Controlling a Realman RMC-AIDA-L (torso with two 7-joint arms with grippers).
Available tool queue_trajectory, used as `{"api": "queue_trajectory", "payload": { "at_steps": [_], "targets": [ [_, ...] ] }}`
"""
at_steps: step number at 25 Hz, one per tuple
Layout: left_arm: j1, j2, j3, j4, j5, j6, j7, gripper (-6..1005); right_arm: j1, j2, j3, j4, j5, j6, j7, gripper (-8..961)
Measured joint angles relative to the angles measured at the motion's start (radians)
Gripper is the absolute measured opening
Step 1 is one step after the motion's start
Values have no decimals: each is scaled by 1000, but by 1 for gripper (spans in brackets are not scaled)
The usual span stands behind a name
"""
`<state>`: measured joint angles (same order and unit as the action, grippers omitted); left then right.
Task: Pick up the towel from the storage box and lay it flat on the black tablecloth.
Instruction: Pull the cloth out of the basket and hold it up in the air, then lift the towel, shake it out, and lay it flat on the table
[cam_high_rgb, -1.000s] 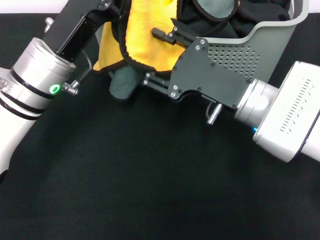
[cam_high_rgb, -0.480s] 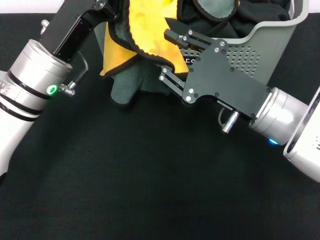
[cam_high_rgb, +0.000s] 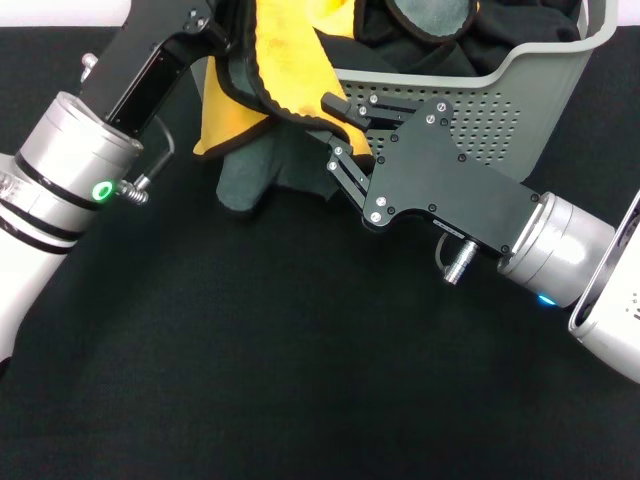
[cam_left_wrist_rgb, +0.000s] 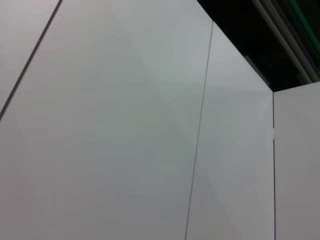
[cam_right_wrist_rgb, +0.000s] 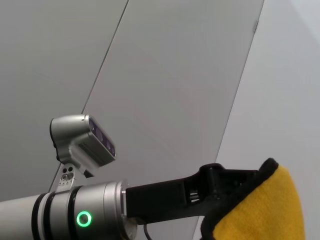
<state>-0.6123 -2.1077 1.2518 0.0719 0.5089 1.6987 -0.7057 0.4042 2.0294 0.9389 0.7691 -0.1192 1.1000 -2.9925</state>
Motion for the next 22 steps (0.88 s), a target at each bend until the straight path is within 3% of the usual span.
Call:
{"api": "queue_trajectory", "payload": {
  "at_steps": [7, 10, 18, 22],
  "targets": [
    [17, 0, 12, -1, 6, 5, -1, 31, 0, 0, 2, -10, 0, 0, 1, 220],
    [20, 0, 29, -1, 7, 5, -1, 31, -1, 0, 3, -14, 1, 0, 2, 26],
    [71, 0, 102, 10, 8, 5, 8, 32, -1, -14, 18, -4, -2, 32, 3, 11],
    [123, 0, 121, 7, 9, 4, 21, 32, -9, -34, 76, 4, -47, 160, 40, 11]
  ]
}}
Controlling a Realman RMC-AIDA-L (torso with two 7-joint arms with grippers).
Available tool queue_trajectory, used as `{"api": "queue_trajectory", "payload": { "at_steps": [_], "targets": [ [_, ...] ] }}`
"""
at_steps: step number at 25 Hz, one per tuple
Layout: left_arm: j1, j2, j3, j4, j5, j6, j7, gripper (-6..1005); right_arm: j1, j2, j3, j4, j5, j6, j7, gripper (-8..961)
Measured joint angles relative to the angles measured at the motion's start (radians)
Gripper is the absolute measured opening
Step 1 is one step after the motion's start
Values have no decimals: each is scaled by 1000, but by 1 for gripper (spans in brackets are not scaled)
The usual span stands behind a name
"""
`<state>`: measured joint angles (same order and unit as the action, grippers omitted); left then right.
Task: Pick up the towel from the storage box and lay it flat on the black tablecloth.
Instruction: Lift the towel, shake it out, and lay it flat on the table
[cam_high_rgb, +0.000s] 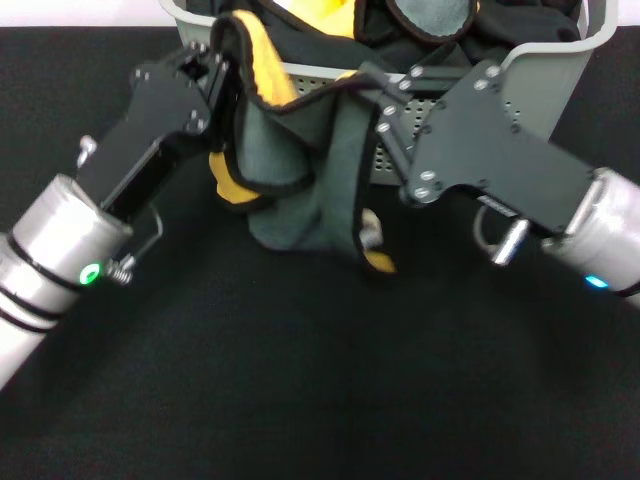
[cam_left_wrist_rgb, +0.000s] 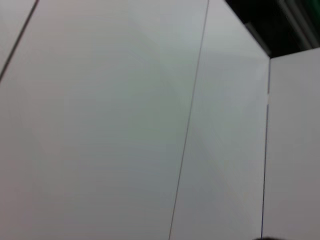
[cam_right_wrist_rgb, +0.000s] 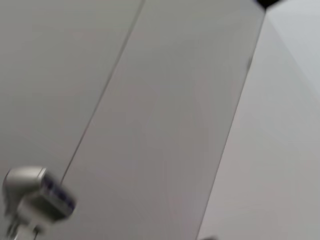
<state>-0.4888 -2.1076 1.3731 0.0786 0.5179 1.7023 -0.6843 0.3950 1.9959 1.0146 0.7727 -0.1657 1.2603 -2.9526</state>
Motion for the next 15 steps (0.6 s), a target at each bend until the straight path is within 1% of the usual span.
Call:
{"api": "queue_trajectory", "payload": {
  "at_steps": [4, 7, 10, 11, 12, 13, 15],
  "targets": [
    [48, 0, 60, 4, 1, -1, 3, 32, -5, -31, 84, 5, -44, 99, 108, 11],
    [57, 0, 105, 0, 1, -4, 4, 34, -4, -44, 147, 0, -80, 145, 170, 11],
    [68, 0, 152, -2, 1, -7, 4, 61, -2, -48, 207, -1, -118, 159, 224, 11],
    [73, 0, 171, -2, 1, -9, 4, 74, -2, -48, 207, -1, -118, 159, 224, 11],
    [74, 0, 184, -2, 1, -10, 4, 87, 3, -48, 259, -1, -159, 161, 277, 11],
    [73, 0, 193, -2, 1, -14, 4, 100, 4, -48, 270, -1, -166, 163, 287, 11],
    [68, 0, 231, 0, 1, -36, 3, 152, 5, -49, 291, -3, -181, 166, 309, 11]
  ]
}}
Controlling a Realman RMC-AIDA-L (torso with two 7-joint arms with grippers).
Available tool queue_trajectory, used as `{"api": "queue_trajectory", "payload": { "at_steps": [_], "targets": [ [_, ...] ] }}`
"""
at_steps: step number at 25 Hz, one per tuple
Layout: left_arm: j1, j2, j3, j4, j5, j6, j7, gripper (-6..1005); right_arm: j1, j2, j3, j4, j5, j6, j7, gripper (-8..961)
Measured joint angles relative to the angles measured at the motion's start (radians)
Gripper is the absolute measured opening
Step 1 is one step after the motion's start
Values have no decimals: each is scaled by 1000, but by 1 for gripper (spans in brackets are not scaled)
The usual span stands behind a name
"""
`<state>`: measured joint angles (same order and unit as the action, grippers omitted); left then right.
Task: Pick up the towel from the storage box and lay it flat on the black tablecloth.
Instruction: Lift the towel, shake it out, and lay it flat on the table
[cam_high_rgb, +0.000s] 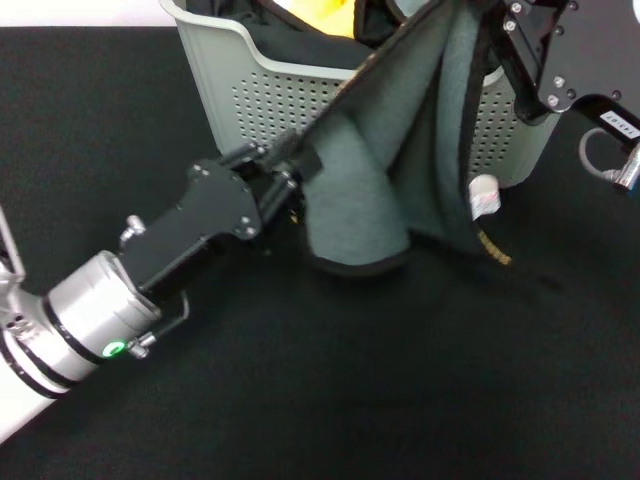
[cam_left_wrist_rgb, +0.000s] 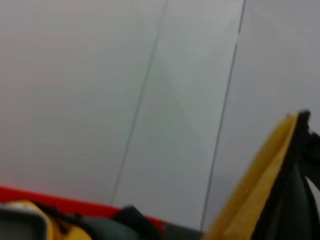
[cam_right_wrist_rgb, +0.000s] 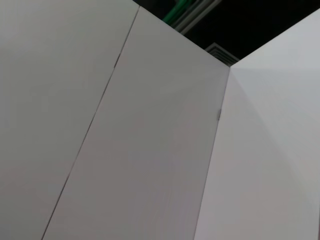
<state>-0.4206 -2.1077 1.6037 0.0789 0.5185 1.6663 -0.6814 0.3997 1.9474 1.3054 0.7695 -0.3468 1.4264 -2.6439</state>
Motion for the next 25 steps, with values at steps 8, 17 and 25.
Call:
{"api": "queue_trajectory", "payload": {
  "at_steps": [8, 17, 25],
  "targets": [
    [-36, 0, 142, 28, 0, -110, -7, 264, 21, 8, 11, -2, -16, -1, 17, 12],
    [-25, 0, 158, 60, -10, -196, -19, 273, 28, 13, 14, 4, -17, 0, 19, 12],
    [-15, 0, 155, 60, -11, -219, -13, 268, 18, 16, 49, -1, -17, 2, 19, 12]
  ]
}}
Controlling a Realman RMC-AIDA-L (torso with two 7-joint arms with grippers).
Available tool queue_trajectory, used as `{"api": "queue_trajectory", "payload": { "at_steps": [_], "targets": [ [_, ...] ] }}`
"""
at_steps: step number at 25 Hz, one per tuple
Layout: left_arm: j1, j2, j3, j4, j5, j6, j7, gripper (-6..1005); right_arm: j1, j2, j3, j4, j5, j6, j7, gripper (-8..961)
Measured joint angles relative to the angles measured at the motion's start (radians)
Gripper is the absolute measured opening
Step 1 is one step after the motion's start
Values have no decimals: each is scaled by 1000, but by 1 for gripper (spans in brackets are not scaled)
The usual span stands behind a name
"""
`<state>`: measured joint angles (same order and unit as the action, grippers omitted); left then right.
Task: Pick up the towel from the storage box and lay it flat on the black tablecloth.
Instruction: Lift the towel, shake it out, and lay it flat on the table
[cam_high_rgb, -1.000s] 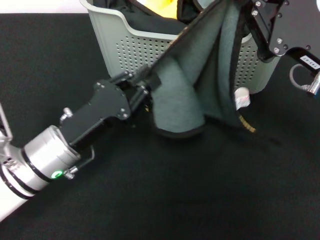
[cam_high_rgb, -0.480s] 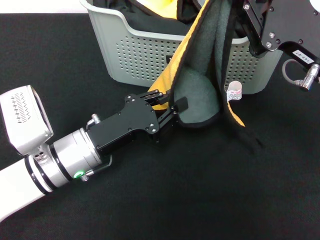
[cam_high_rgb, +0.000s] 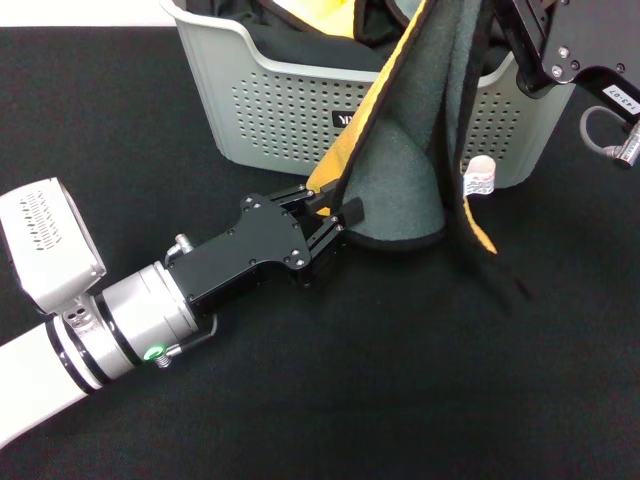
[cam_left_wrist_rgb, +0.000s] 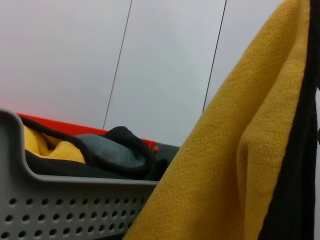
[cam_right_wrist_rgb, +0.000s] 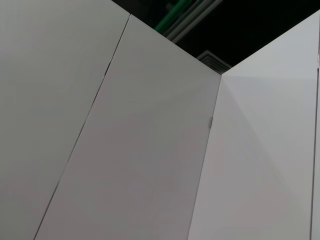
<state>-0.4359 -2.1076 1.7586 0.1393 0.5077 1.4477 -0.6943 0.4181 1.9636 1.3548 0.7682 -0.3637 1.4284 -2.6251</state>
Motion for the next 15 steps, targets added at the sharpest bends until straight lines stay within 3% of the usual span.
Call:
{"api": "queue_trajectory", "payload": {
  "at_steps": [15],
  "targets": [
    [1, 0, -1, 0, -3, -3, -1, 238, -8, 0, 3, -1, 4, 14, 1, 12]
  ]
}}
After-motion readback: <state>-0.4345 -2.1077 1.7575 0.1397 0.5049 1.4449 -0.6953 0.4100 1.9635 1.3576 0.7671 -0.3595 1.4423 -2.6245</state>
